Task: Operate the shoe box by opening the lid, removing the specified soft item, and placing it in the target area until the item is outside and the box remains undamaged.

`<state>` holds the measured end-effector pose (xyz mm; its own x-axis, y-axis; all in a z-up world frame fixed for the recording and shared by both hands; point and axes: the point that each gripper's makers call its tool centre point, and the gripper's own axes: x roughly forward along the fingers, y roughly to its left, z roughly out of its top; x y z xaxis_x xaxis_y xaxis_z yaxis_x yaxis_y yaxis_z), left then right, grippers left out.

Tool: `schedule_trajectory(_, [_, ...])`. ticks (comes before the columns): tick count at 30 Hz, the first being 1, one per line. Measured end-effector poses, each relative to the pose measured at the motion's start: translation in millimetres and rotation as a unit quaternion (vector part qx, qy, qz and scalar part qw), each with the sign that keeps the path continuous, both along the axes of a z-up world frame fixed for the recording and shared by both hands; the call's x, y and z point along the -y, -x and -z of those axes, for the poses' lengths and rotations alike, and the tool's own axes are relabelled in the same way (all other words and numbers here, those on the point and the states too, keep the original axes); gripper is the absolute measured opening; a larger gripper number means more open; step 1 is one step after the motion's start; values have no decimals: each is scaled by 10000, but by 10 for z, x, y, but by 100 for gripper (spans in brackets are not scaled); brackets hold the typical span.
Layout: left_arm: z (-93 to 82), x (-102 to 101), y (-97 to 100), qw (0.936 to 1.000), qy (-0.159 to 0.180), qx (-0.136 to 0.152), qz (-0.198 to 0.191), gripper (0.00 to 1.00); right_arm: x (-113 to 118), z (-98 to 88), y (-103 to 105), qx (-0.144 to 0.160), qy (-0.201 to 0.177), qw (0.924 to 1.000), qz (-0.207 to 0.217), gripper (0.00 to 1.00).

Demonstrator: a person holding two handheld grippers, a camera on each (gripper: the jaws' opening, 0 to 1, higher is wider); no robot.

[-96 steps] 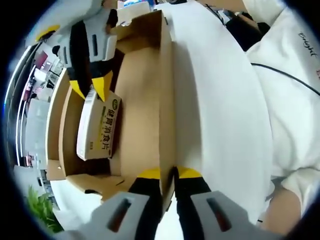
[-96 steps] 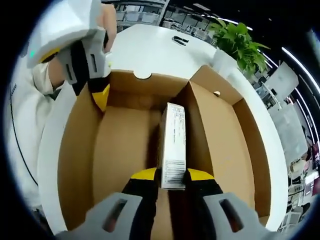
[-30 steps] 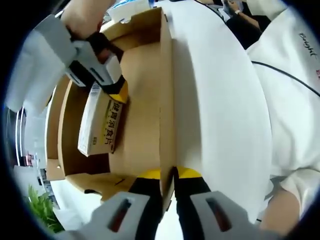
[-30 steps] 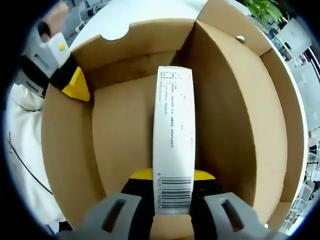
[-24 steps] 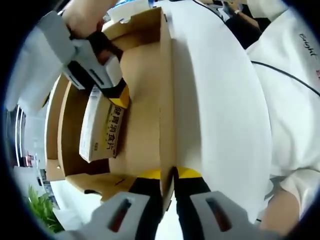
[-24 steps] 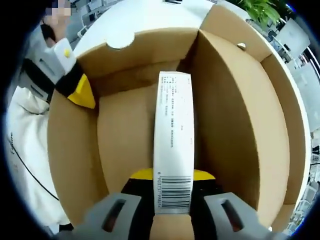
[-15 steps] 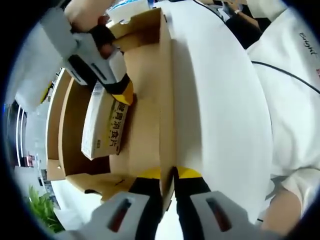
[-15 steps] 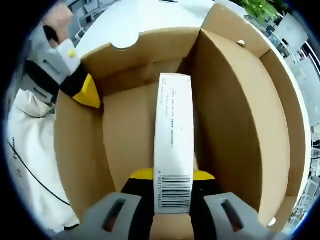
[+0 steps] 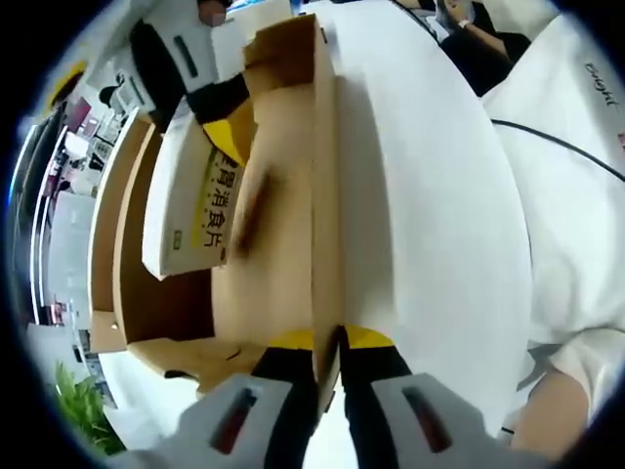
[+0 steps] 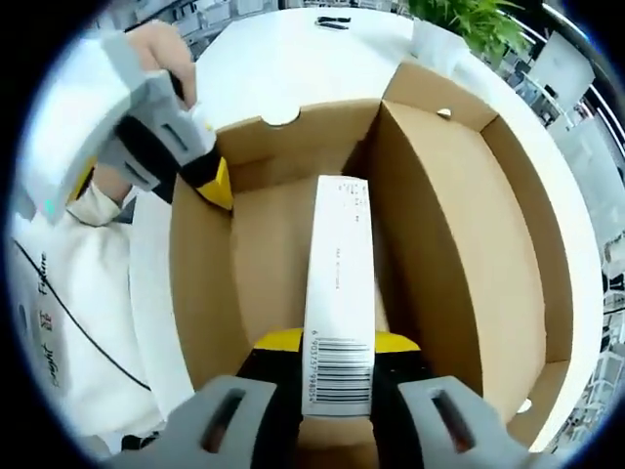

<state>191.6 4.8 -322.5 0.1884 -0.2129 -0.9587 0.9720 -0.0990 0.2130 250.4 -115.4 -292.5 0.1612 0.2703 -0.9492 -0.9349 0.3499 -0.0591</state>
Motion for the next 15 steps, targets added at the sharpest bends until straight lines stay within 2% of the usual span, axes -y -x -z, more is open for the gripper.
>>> schedule_trajectory(4, [-1, 0, 1, 10000, -17, -24, -15, 6, 15, -50, 52, -44, -8, 9999, -153, 22])
schedule_trajectory(12, [-5, 4, -3, 10000, -10, -22, -2, 6, 63, -4, 58, -65, 171, 9995, -270, 22])
schedule_trajectory(15, [-6, 4, -3, 10000, -8, -26, 4, 6, 86, -45, 48, 10, 146, 9988, -475, 22])
